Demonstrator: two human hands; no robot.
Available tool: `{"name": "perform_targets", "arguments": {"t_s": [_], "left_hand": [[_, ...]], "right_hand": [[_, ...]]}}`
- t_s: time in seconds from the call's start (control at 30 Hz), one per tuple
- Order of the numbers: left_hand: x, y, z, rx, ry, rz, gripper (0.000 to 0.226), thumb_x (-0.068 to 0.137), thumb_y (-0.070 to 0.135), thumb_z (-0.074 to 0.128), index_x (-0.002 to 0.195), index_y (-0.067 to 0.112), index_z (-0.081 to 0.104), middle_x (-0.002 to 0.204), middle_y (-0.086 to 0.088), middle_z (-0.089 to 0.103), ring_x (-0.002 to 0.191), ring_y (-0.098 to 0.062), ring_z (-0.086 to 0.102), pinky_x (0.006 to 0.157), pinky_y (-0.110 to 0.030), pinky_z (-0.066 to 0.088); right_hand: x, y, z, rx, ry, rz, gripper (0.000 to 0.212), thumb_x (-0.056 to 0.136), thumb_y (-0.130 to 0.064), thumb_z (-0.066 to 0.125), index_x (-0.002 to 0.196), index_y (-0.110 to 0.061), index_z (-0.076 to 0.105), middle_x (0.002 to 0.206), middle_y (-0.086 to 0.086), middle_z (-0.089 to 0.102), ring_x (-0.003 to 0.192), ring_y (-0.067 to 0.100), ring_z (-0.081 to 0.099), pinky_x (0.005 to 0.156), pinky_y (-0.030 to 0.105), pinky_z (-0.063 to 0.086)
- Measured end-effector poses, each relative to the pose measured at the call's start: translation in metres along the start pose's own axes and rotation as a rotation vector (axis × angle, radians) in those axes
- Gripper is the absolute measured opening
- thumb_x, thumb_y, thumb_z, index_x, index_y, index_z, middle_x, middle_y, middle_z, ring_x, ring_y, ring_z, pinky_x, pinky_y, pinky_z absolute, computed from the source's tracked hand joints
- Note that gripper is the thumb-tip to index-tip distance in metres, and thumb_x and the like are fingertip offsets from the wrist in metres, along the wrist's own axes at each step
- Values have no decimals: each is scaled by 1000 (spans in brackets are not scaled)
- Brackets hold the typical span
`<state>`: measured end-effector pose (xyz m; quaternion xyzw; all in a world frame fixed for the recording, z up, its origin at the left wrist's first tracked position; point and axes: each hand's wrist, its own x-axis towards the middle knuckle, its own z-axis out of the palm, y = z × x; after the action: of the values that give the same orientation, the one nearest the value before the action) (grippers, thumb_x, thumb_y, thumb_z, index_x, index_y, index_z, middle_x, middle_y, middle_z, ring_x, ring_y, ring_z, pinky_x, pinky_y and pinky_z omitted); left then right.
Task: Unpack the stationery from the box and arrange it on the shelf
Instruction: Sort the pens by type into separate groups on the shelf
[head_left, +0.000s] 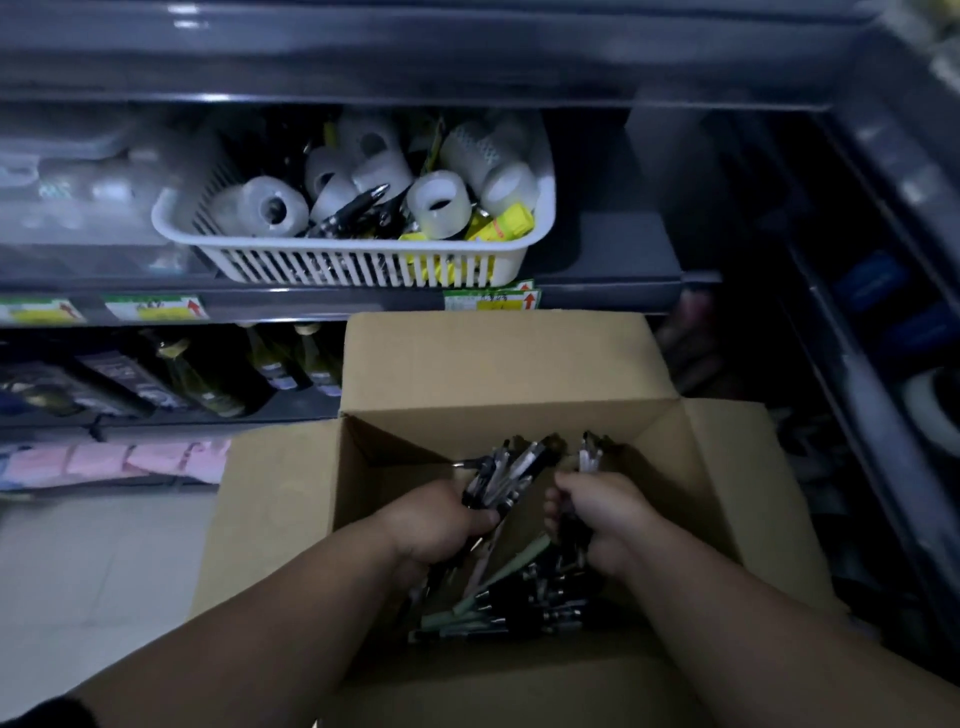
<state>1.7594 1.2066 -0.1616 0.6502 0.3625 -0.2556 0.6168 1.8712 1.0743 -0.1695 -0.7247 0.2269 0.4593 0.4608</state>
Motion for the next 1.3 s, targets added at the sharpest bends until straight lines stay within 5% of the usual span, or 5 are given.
{"name": "perform_targets", "arguments": {"t_s": [0.23,0.6,0.9,1.13,1.3], "left_hand": [[-51,53,37,-156,-179,233,16,96,8,52,94,13,67,66,2,67,57,-8,61,56,-17,48],[-164,78,167,17,-467,448,19,97,14,51,112,19,61,79,5,70,59,-6,61,52,-17,48],[-294,-40,348,267,-592,530,23,96,30,55,105,10,61,86,-5,69,79,-19,64,72,-34,51],[-437,-160,488,471,-912,523,19,98,23,51,88,7,56,65,-4,58,50,-10,53,48,-22,42],[-498,-210,555,542,-1038,539,13,96,24,55,92,12,59,82,-8,64,71,-20,57,67,-36,47]], "right_hand": [[-65,11,-56,310,-3,-232,31,88,-41,66,89,-9,66,60,-4,53,46,10,41,45,25,36],[-219,100,-153,653,69,-495,23,90,-22,66,71,-10,57,47,-1,53,35,9,45,35,19,36],[-362,349,-243,973,422,-523,13,95,-19,60,94,-6,63,62,4,61,52,14,53,49,25,47],[-504,567,-287,1351,576,-659,23,101,-20,47,114,-10,62,92,8,76,80,19,71,79,33,53],[-567,656,-297,1443,704,-728,24,101,-21,48,114,-10,64,84,7,73,83,22,71,84,36,53]]}}
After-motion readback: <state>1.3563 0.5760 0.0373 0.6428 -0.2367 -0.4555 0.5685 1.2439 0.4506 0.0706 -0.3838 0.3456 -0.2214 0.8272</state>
